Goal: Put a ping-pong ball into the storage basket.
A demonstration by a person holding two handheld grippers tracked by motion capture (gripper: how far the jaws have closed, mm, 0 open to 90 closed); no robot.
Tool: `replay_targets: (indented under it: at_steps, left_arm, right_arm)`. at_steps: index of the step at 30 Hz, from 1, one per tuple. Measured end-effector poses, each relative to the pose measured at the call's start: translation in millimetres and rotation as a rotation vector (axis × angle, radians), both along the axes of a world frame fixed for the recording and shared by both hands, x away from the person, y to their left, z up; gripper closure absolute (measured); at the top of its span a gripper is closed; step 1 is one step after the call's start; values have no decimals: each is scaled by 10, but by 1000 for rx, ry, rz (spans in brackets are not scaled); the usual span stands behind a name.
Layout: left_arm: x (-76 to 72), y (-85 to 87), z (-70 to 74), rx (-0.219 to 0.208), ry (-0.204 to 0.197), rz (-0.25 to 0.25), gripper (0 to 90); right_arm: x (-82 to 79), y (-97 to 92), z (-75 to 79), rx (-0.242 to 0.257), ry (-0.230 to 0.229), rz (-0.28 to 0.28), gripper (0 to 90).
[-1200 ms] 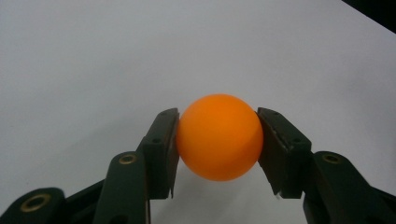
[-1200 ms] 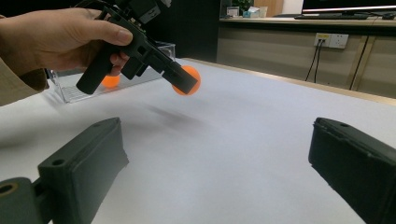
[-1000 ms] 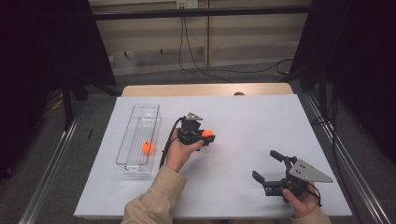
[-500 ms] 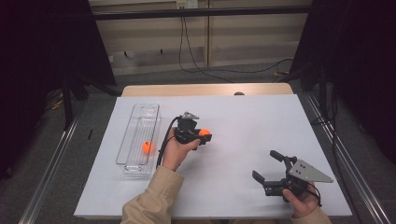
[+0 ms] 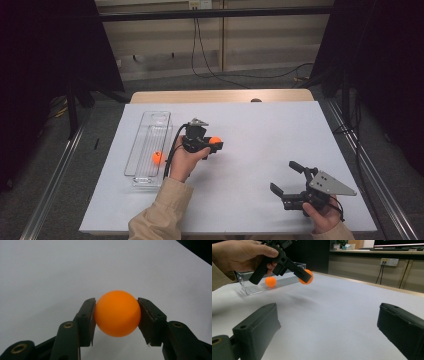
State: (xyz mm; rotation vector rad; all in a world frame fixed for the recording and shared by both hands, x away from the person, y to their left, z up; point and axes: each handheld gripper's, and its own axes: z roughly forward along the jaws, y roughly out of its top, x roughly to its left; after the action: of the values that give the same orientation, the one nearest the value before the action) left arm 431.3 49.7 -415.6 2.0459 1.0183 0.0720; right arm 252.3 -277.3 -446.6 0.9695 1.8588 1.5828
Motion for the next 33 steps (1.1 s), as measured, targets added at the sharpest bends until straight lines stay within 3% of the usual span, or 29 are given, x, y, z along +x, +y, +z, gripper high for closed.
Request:
replay_targets:
  at_steps: [33]
  left_arm:
    - [32,203,66,3,17,33,508]
  right_arm:
    - [-6,3,6,0,0,5,30]
